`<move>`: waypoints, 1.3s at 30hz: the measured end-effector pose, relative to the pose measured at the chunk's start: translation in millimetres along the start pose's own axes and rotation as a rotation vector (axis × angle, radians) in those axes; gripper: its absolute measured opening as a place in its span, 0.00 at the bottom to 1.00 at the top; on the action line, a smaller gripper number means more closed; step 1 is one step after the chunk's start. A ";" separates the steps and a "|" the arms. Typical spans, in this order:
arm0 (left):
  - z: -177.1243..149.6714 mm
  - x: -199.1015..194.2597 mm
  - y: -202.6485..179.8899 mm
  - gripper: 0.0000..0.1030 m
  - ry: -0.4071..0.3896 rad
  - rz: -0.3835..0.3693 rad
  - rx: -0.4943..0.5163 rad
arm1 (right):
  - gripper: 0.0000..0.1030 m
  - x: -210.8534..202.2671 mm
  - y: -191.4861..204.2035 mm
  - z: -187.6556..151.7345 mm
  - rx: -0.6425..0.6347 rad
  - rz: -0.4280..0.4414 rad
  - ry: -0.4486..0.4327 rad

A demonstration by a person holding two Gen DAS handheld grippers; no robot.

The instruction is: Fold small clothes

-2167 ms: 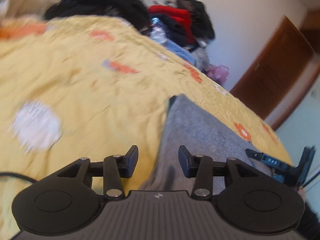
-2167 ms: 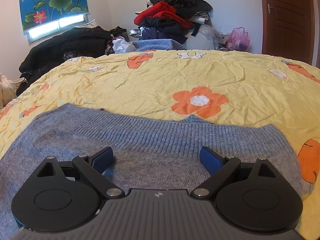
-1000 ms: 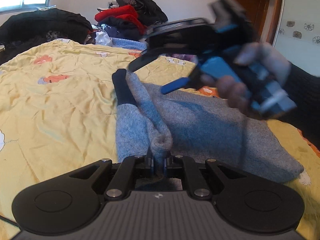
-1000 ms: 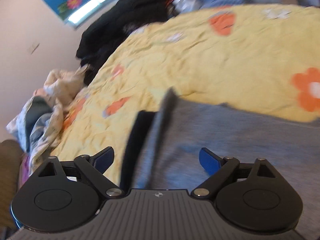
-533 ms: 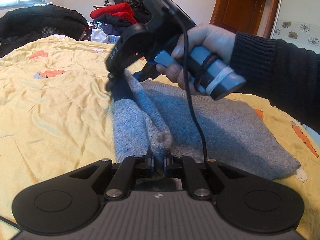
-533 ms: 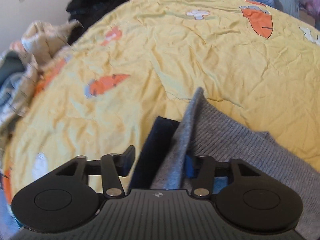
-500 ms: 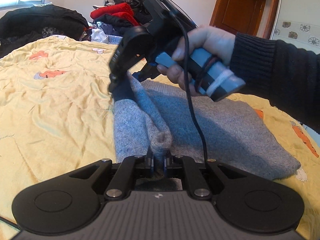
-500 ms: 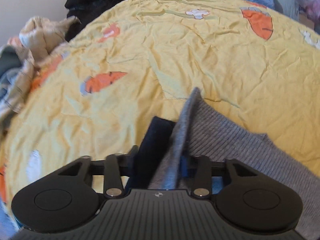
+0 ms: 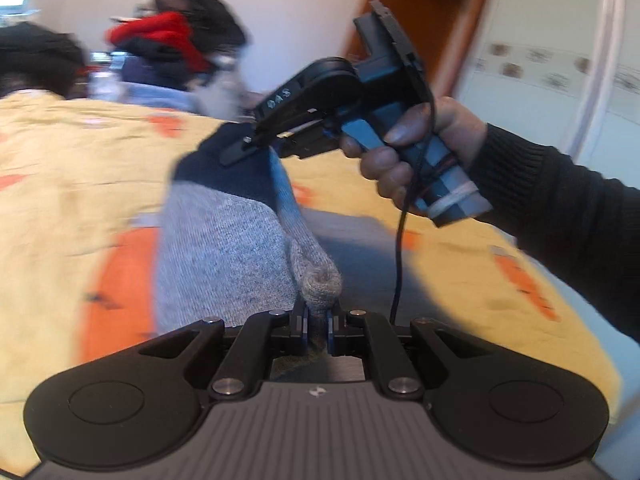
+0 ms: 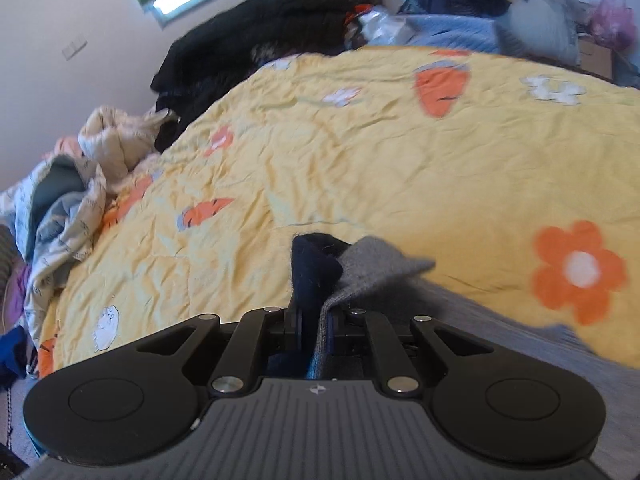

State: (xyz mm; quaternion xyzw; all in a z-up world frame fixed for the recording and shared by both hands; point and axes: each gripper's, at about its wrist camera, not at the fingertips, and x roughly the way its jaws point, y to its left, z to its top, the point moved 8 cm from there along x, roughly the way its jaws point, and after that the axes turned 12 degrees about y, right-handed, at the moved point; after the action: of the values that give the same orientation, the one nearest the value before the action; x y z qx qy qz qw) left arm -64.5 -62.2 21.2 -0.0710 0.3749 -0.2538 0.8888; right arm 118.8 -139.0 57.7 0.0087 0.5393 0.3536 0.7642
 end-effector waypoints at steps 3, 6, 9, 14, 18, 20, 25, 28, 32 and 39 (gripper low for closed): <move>0.8 25.8 -44.0 0.08 0.038 -0.092 0.065 | 0.17 -36.4 -44.4 -21.2 0.035 -0.061 -0.023; -3.7 54.6 -81.2 0.08 0.089 -0.146 0.126 | 0.17 -61.3 -89.2 -46.4 0.092 -0.104 -0.040; -14.9 82.8 -106.0 0.06 0.150 -0.152 0.178 | 0.17 -67.7 -128.6 -68.9 0.158 -0.141 -0.053; -41.3 102.4 -120.2 0.05 0.229 -0.136 0.232 | 0.17 -66.2 -165.6 -100.7 0.237 -0.099 -0.100; -47.2 98.2 -123.8 0.06 0.239 -0.167 0.278 | 0.38 -67.6 -181.6 -110.6 0.306 -0.083 -0.158; -50.5 81.0 -124.1 0.07 0.201 -0.176 0.336 | 0.59 -81.3 -193.2 -113.9 0.373 -0.082 -0.222; -56.7 40.2 -90.9 0.10 0.107 -0.009 0.412 | 0.60 -127.3 -179.0 -152.3 0.427 0.042 -0.367; -54.7 23.5 -60.1 0.10 0.079 0.096 0.388 | 0.60 -129.1 -144.9 -187.8 0.365 0.065 -0.336; -59.9 12.0 -33.2 0.10 0.060 0.227 0.442 | 0.60 -119.1 -112.0 -226.7 0.302 0.020 -0.255; -65.4 9.9 -27.1 0.16 0.079 0.258 0.517 | 0.52 -98.9 -81.3 -252.0 0.244 -0.033 -0.164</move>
State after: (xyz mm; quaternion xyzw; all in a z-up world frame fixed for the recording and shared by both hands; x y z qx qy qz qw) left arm -115.4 -86.3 -22.9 0.2161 0.3378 -0.2285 0.8871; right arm -64.0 -347.2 1.1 0.1214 0.5141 0.2709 0.8047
